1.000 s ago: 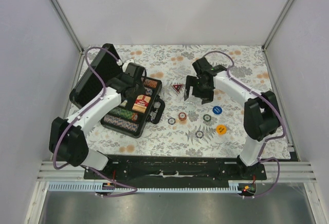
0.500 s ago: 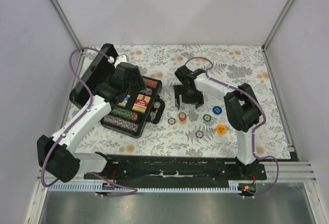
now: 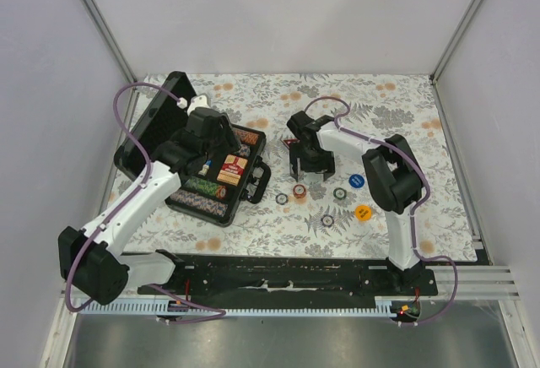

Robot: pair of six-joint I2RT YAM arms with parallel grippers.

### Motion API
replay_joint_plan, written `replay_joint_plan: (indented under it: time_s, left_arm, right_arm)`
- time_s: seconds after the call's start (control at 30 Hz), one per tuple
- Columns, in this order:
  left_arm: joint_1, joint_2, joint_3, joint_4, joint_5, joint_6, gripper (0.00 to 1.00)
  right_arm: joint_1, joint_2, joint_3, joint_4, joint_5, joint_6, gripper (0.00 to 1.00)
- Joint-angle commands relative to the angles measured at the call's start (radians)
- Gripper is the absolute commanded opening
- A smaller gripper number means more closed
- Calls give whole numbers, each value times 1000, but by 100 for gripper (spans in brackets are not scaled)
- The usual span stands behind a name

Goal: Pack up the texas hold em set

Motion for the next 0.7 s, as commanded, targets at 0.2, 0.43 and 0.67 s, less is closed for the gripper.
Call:
replay_joint_plan:
  time_s: [0.2,0.43,0.67]
  left_arm:
    - [-3,-56,-27,33,12,8,70]
    - [-3,-97,-36,22,-11,7,70]
    - [-3,-156,-33,5,-33,1,70]
  right_arm:
    - [0,10,-52,105,22,50,68]
    - [6,-101,-56,159,19,40,60]
    - [60,-187,43,196,-7,-3,58]
